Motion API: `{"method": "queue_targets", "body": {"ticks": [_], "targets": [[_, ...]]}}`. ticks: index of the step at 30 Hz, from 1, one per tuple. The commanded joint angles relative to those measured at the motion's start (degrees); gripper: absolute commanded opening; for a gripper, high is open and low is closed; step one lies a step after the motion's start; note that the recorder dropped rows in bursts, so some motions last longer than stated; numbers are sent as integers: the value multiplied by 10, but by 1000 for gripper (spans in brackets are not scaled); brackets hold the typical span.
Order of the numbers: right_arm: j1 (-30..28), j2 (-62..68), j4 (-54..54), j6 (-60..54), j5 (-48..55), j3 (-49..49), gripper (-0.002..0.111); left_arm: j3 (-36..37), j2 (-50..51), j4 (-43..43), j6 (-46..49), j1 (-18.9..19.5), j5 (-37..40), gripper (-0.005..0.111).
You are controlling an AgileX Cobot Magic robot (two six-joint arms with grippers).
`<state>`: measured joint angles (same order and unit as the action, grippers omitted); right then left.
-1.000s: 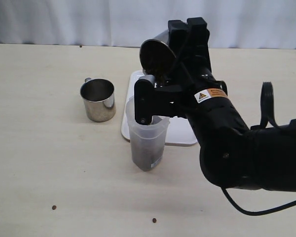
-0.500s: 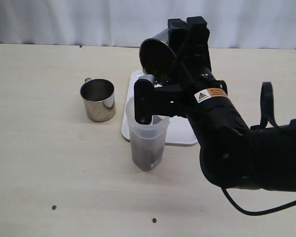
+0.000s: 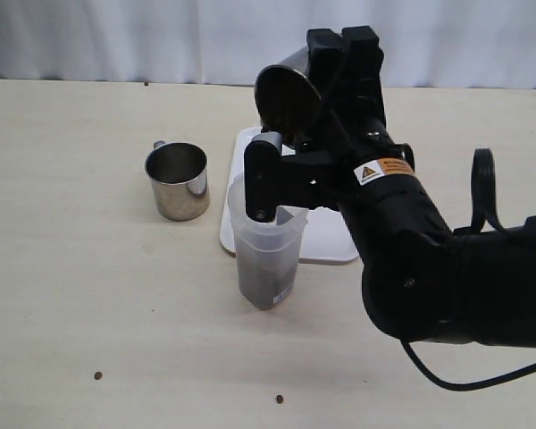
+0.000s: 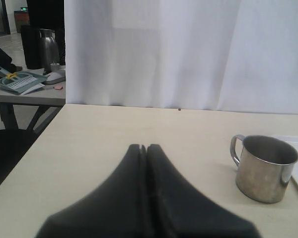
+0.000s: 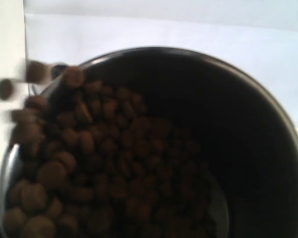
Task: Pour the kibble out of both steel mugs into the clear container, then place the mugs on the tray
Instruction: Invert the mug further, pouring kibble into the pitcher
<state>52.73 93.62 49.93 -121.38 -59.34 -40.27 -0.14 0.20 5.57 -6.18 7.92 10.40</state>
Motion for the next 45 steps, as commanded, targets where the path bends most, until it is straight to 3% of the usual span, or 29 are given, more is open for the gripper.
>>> {"method": "queue_targets", "body": {"ticks": [1,45], "targets": [[0,-4,-29,-1,-24,14,5,1,-2,-3,0,-3,-5,0],[-1,-4,-64,-1,-16,30,5,1,-2,-3,0,-3,-5,0]]}}
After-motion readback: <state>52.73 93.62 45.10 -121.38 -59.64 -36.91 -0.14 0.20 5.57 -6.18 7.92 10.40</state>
